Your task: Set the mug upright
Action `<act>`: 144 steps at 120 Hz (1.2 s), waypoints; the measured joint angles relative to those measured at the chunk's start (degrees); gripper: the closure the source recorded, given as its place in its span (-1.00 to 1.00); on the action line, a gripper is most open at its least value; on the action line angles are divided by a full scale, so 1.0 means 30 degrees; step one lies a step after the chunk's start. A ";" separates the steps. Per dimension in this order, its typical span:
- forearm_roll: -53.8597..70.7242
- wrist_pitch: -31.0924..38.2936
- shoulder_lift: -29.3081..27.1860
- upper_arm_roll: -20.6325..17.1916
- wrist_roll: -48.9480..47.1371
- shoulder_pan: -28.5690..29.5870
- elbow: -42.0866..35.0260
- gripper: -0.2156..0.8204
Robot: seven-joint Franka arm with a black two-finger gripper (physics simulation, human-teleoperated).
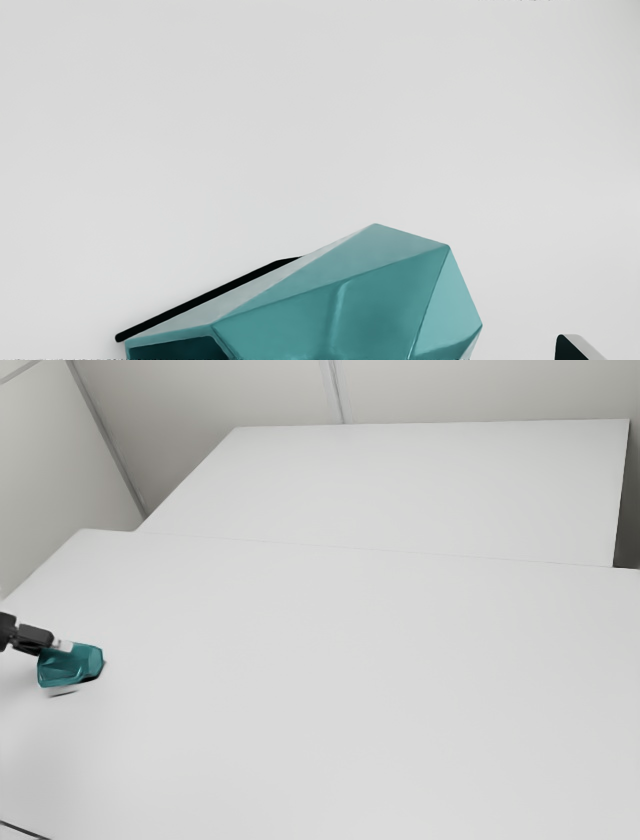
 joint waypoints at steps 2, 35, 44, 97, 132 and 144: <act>-0.0073 -0.0061 -0.0005 0.0000 0.0018 0.0012 -0.0053 -0.58; -0.0766 -0.0752 0.0005 0.0002 0.0235 0.0158 -0.0436 -0.40; -0.0959 -0.0900 0.0007 0.0002 0.0277 0.0231 -0.0618 -0.30; -0.1501 -0.1399 -0.0021 -0.0026 0.0335 0.0280 -0.0720 0.57; -0.2048 -0.1340 -0.0490 -0.1395 0.0219 -0.0035 -0.0483 0.84; -0.2228 -0.1205 -0.1001 -0.2118 0.0132 -0.0276 -0.0407 0.86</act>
